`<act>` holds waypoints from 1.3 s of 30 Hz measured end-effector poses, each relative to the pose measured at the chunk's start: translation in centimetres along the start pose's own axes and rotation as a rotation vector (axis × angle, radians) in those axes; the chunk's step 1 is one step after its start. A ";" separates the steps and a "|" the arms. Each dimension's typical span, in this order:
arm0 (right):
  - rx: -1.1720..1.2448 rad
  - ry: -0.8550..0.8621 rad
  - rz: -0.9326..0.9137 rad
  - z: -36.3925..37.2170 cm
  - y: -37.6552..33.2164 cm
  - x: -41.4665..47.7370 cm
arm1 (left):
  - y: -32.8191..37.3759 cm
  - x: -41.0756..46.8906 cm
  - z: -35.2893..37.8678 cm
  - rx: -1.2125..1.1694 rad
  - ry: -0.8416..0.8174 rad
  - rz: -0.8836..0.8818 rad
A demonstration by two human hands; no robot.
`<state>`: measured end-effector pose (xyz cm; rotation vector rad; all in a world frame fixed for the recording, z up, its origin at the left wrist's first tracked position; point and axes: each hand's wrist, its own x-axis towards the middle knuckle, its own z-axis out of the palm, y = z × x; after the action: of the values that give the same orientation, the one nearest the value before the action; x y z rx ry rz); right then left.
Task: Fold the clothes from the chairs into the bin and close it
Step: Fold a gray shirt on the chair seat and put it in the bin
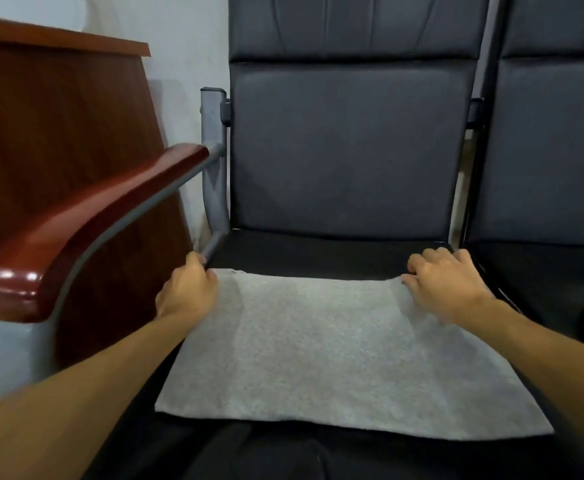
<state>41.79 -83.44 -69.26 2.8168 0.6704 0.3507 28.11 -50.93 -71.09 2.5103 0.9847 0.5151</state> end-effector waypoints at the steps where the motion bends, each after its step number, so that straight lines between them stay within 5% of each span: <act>1: -0.004 -0.001 -0.024 0.2 -0.3 -0.4 | 0.1 -0.3 0.0 0.003 0.001 0.029; 6: 0.061 -0.074 -0.231 -0.6 -1.6 -3.6 | 0.7 -3.1 -1.2 0.247 0.033 0.362; 11: 0.246 -0.468 -0.315 -1.9 -2.8 -8.7 | 2.8 -9.2 -1.0 0.362 -0.529 0.566; 16: 0.331 -0.669 -0.256 -2.9 -2.5 -12.6 | 2.1 -13.2 -1.6 0.569 -0.763 0.527; 23: 0.428 -0.813 -0.235 -5.8 -1.8 -16.6 | 1.7 -16.2 -5.7 0.543 -0.935 0.593; 30: 0.489 -0.508 -0.237 -4.7 -0.8 -18.7 | 0.9 -17.6 -7.7 0.294 -0.899 0.639; 33: 0.432 -0.453 -0.229 -4.7 -1.4 -18.2 | 0.1 -17.7 -7.4 0.155 -0.731 0.563; 39: 0.277 -0.324 -0.205 -5.0 -3.9 -16.8 | -0.6 -14.8 -6.3 0.129 -0.347 0.155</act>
<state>24.25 -87.05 -68.59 2.9189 0.9819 -0.2492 14.67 -59.55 -68.83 2.6811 0.7160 0.0525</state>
